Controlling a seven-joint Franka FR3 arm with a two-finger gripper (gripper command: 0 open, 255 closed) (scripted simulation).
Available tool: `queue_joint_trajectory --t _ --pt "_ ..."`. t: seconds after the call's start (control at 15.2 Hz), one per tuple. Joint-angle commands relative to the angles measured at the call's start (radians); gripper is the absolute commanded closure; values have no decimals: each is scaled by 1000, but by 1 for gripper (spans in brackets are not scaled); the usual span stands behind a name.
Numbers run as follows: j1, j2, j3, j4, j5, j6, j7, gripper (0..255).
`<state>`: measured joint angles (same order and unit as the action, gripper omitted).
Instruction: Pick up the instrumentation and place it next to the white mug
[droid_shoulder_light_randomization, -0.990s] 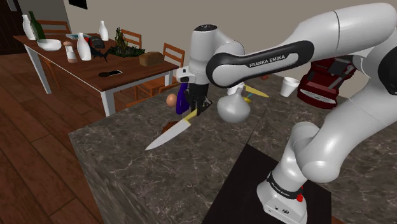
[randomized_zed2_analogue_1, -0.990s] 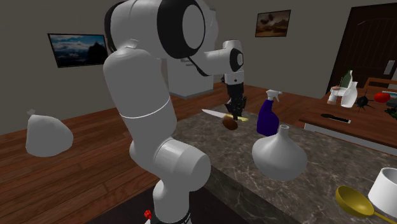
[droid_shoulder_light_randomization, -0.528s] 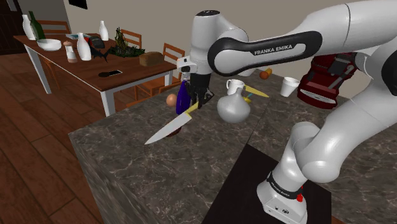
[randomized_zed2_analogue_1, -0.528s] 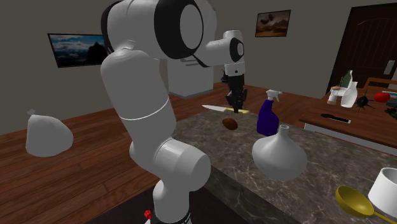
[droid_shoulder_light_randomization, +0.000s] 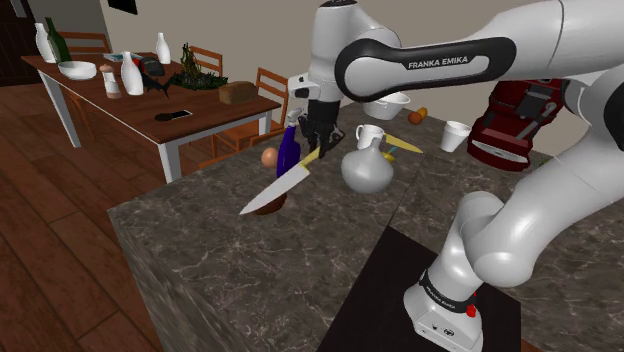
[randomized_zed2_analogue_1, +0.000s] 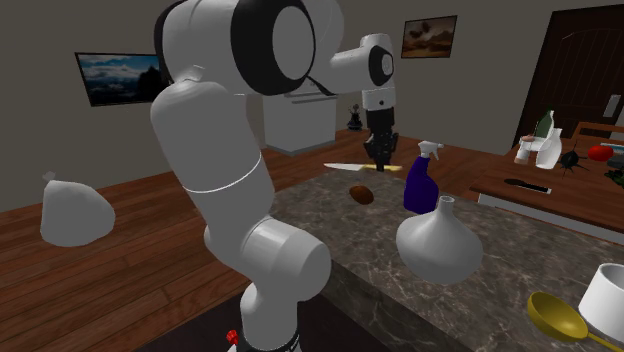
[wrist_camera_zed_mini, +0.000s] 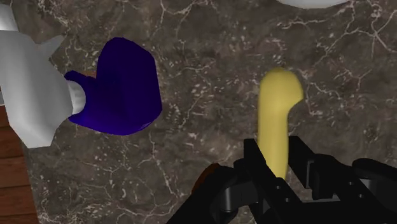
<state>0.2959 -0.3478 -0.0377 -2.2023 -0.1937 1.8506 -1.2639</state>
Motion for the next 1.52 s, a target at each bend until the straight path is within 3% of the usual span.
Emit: queue_joint_trajectory --t 0.0,0.73,1.45 --pt "-18 -19 -29 -15 -11 3 -43 255" --pt "-125 -39 -223 -29 -82 52 -305 255" --pt "-208 78 -430 91 -87 110 -591 255"
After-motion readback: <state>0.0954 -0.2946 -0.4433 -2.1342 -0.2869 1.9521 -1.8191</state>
